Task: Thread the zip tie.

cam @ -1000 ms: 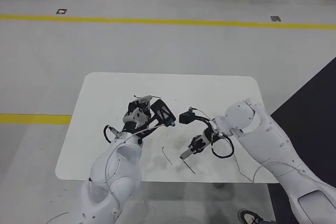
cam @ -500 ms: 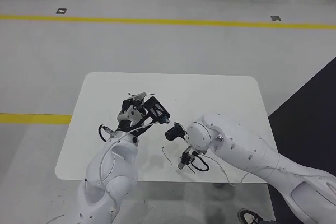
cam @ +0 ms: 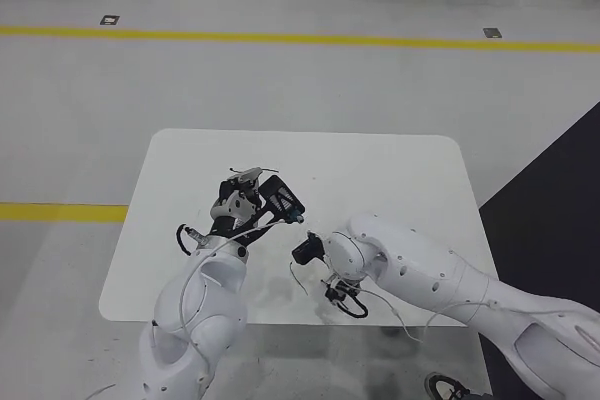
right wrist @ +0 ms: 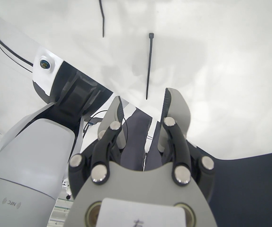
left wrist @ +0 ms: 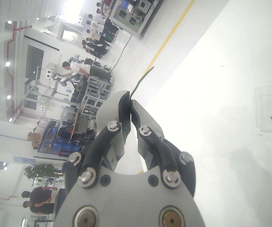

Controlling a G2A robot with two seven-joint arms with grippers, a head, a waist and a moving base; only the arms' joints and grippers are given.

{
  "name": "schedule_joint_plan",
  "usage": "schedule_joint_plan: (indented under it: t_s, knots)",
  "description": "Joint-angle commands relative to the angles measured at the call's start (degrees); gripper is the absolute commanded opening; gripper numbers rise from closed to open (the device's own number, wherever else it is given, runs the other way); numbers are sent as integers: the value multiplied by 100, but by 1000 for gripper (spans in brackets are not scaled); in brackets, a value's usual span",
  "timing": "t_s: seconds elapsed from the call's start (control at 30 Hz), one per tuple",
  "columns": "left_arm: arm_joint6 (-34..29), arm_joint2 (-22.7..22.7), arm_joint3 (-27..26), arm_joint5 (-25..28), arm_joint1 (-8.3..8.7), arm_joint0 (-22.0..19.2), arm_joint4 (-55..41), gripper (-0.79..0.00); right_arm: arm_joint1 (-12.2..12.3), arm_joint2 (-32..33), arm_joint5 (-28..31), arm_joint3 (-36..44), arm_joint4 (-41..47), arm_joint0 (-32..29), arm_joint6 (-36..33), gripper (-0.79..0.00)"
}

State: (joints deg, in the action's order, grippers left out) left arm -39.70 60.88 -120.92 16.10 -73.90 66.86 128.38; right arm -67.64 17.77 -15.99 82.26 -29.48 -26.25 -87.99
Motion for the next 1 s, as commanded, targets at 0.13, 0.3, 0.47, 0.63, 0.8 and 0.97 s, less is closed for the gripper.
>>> schedule_joint_plan:
  t_s: [0.13, 0.3, 0.47, 0.63, 0.8, 0.97]
  knots:
    - [0, 0, 0, 0, 0, 0, 0, -785, -163, -60, 53, -286, 10, -10, 34, -449]
    - [0, 0, 0, 0, 0, 0, 0, -785, -268, -34, 198, -504, 94, 7, 21, -459]
    - [0, 0, 0, 0, 0, 0, 0, -785, -373, -42, 267, -663, 75, 17, 41, -486]
    - [0, 0, 0, 0, 0, 0, 0, -785, -461, -43, 276, -771, 21, 21, 41, -517]
    - [0, 0, 0, 0, 0, 0, 0, -785, -529, -26, 297, -862, -28, 19, 19, -529]
    - [0, 0, 0, 0, 0, 0, 0, -785, -597, -19, 331, -969, -62, -5, 3, -542]
